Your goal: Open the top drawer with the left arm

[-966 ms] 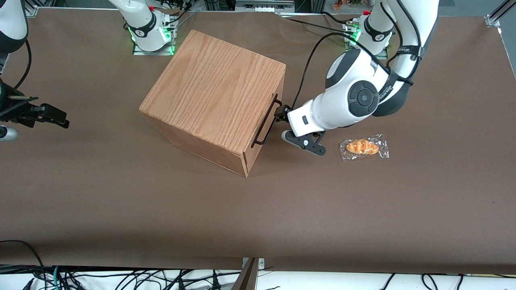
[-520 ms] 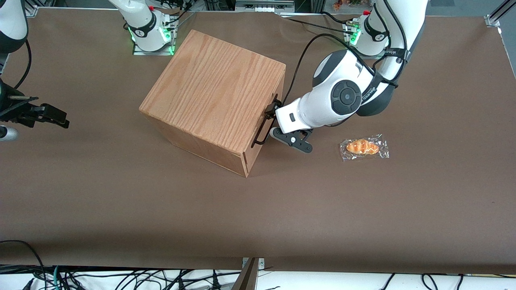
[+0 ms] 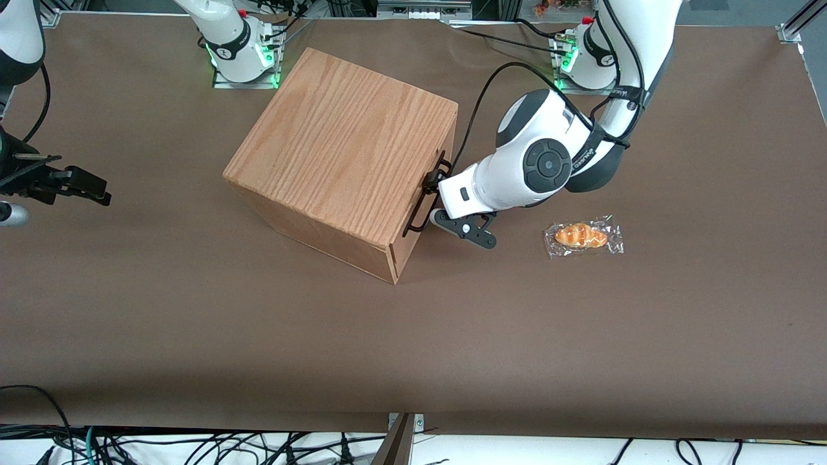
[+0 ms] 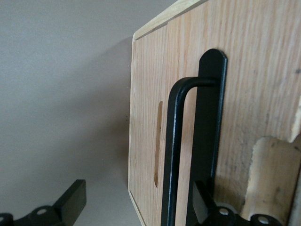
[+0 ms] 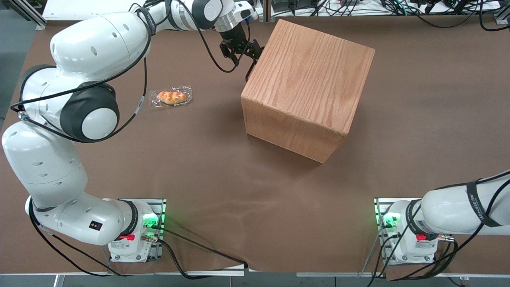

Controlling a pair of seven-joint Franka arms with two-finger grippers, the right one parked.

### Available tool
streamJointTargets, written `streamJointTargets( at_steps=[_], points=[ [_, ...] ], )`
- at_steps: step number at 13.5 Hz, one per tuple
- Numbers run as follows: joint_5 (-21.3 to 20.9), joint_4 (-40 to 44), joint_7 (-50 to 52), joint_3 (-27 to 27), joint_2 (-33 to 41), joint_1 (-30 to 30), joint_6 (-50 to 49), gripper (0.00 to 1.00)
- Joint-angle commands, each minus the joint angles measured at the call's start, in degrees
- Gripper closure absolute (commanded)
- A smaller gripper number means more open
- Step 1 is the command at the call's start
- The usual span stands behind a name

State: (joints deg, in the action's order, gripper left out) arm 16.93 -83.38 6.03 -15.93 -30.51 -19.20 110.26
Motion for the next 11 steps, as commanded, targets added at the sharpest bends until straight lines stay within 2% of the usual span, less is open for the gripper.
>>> streamJointTargets(
  at_steps=[1, 2, 4, 11],
  points=[
    [0.7, 1.5, -1.3, 0.3, -1.6, -0.6, -0.2, 0.00],
    [0.7, 1.5, -1.3, 0.4, -1.7, -0.6, -0.2, 0.00],
    [-2.4, 1.5, -1.2, 0.3, -1.7, -0.6, -0.2, 0.00],
    [-9.2, 1.4, -1.0, 0.3, -2.3, -0.4, -0.5, 0.00]
  ],
)
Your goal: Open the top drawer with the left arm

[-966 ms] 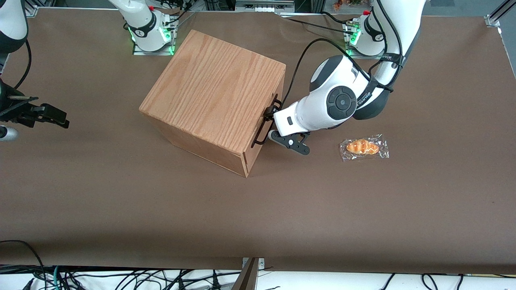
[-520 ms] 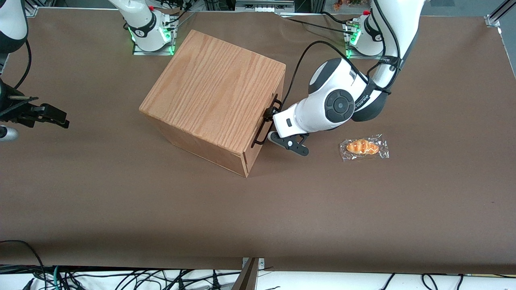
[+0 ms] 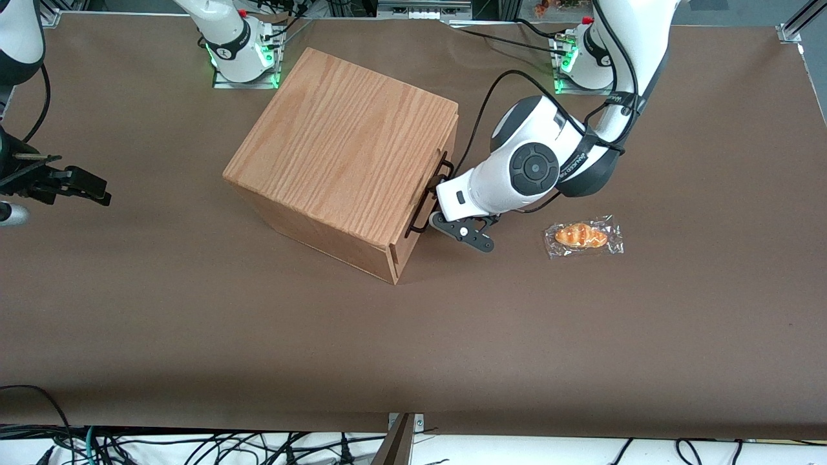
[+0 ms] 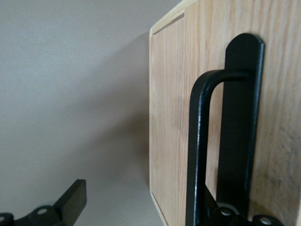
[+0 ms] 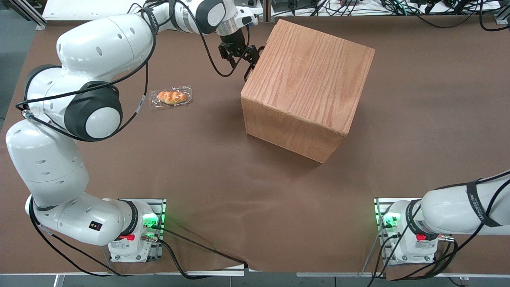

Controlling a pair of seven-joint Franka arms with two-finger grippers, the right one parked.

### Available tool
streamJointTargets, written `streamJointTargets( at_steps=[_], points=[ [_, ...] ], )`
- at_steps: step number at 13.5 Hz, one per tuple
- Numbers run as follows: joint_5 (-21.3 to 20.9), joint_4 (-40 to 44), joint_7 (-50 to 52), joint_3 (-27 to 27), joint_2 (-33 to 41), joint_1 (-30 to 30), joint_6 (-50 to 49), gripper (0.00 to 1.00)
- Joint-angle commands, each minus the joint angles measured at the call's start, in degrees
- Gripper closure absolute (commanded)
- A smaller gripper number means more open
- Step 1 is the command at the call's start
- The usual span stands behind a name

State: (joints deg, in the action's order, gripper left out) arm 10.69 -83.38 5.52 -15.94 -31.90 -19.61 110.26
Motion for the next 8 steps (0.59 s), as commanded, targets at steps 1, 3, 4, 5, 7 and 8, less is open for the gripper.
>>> streamJointTargets(
  at_steps=[1, 3, 4, 5, 7, 8],
  points=[
    [-4.4, 1.4, -0.5, 0.3, -0.9, 0.3, -0.8, 0.00],
    [-4.6, 1.4, -0.4, 0.5, -0.8, 0.8, -1.0, 0.00],
    [-4.6, 1.4, -0.4, 0.7, -0.6, 1.1, -1.1, 0.00],
    [-4.6, 1.5, -0.3, 0.8, -0.4, 1.8, -1.2, 0.00],
    [-4.7, 1.5, -0.2, 1.1, -0.2, 3.4, -2.6, 0.00],
    [-4.7, 1.6, -0.3, 1.1, 0.1, 4.5, -2.9, 0.00]
  ],
)
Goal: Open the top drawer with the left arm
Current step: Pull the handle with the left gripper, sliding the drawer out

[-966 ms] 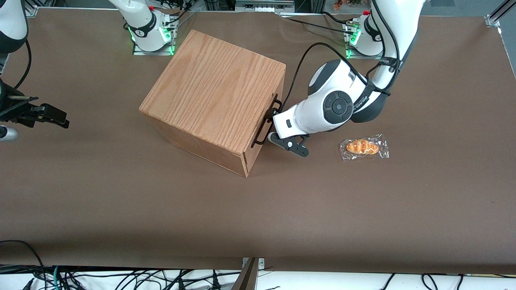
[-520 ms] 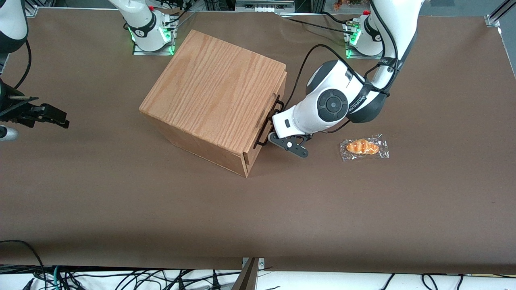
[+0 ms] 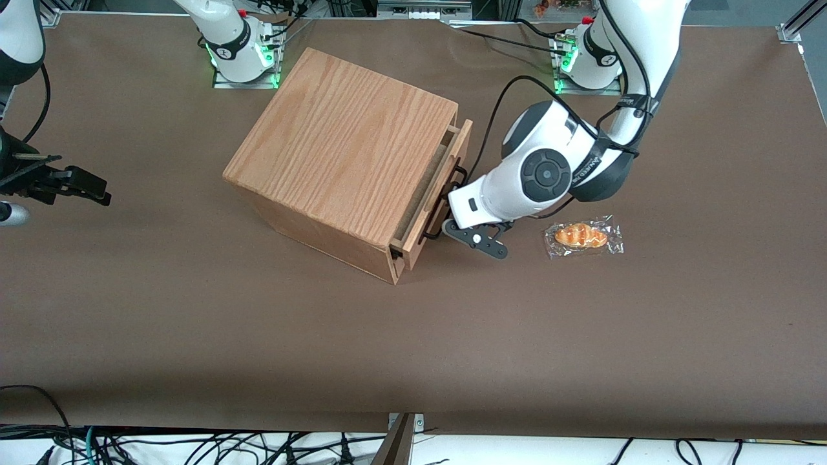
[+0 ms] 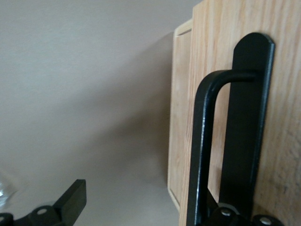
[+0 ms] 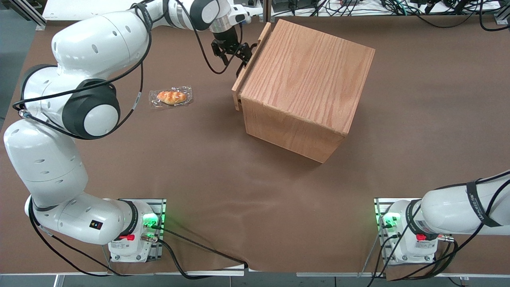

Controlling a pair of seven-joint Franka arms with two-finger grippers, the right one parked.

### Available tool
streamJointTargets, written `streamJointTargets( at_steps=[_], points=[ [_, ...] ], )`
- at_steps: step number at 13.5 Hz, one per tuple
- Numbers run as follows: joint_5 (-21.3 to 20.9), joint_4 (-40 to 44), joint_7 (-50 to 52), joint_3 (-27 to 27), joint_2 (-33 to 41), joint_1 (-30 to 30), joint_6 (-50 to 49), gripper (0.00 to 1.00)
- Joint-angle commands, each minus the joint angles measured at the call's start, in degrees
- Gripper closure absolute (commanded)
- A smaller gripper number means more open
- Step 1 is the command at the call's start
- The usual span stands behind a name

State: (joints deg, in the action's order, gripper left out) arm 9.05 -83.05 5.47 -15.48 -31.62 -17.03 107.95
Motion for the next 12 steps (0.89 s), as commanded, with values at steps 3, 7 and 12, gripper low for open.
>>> streamJointTargets(
  at_steps=[3, 7, 12],
  points=[
    [-3.2, 1.7, -0.4, 0.5, 0.3, 4.0, -2.3, 0.00],
    [-6.7, 1.6, -0.4, 0.5, 0.6, 4.6, -2.7, 0.00],
    [-6.7, 1.7, -5.3, 0.5, 1.1, 8.6, -3.8, 0.00]
  ],
)
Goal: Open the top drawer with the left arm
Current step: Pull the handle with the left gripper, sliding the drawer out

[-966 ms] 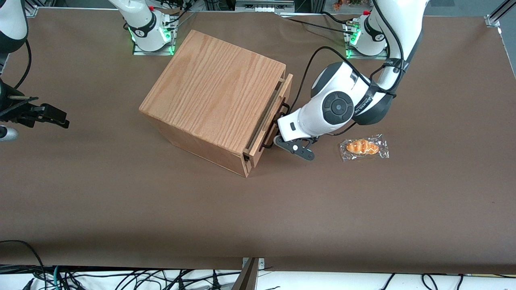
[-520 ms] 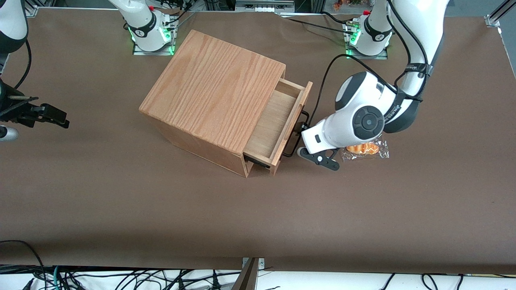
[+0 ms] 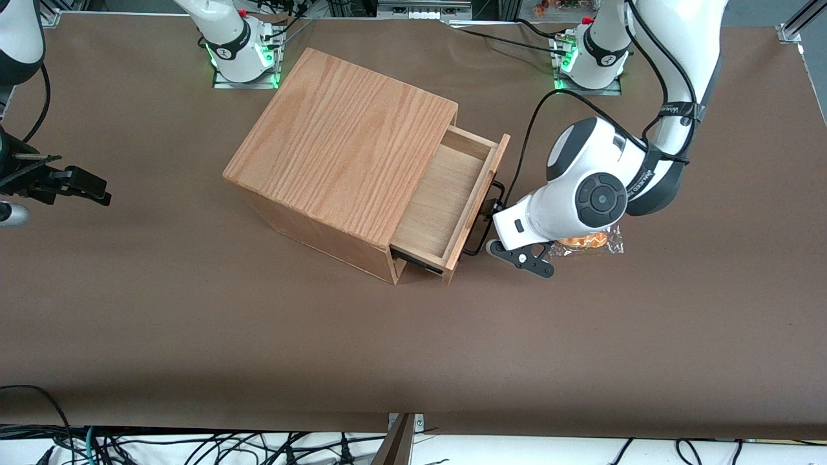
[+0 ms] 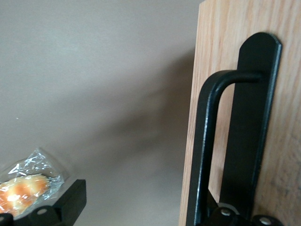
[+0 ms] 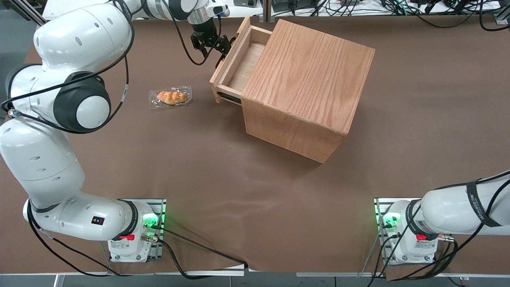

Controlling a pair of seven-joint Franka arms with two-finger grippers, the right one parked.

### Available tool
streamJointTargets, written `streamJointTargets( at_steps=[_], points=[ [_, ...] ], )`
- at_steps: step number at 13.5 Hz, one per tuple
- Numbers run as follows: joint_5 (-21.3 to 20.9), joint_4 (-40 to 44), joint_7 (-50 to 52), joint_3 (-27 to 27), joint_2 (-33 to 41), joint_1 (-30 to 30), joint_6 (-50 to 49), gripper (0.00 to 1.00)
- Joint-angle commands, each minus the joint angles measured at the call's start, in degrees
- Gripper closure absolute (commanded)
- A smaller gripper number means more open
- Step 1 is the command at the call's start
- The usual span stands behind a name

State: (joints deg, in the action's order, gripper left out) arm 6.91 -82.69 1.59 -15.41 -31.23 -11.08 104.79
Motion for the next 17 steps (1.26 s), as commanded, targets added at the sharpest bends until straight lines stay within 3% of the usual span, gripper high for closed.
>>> streamJointTargets(
  at_steps=[1, 14, 15, 17],
  points=[
    [-4.5, 1.3, -2.6, 0.4, 0.7, 3.4, -0.6, 0.00],
    [-3.6, 1.3, -6.8, 0.0, 1.5, 7.5, -2.3, 0.00],
    [-3.1, 1.4, -6.7, -0.1, 1.5, 7.5, -2.4, 0.00],
    [2.1, 1.3, -6.7, -0.1, 1.5, 8.7, -2.7, 0.00]
  ],
)
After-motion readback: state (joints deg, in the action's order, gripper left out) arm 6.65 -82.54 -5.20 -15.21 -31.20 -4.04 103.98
